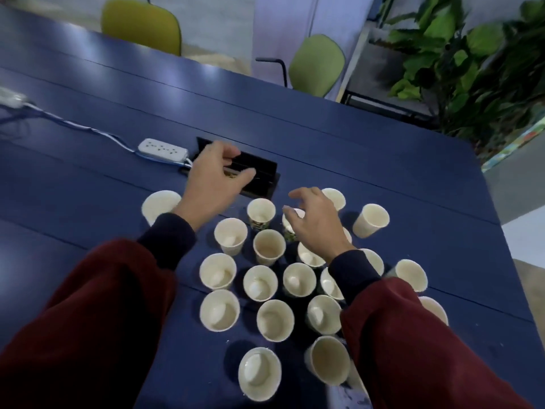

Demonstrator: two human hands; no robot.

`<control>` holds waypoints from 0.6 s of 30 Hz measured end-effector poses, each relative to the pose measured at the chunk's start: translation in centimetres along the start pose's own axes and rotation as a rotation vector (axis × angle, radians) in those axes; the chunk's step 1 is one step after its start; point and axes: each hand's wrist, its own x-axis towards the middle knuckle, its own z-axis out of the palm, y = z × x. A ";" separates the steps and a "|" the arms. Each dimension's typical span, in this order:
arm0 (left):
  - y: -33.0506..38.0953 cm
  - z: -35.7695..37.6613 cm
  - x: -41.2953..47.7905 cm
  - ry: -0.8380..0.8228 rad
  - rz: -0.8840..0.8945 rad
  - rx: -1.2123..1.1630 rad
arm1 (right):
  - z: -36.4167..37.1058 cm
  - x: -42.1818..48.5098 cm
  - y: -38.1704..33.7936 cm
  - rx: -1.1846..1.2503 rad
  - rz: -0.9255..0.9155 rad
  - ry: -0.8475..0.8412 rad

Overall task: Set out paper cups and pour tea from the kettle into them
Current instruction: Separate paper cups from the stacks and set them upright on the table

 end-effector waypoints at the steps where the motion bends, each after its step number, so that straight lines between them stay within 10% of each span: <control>1: 0.1 -1.9 0.1 0.036 0.012 -0.032 | 0.6 0.2 -1.3 0.000 -0.021 -0.018; 9: -6.3 -12.5 0.5 0.046 -0.092 -0.104 | 6.7 0.7 -11.4 0.036 -0.137 -0.192; 18: -16.8 -12.9 -3.7 -0.310 -0.348 -0.421 | 12.0 0.7 -17.3 0.021 -0.114 -0.255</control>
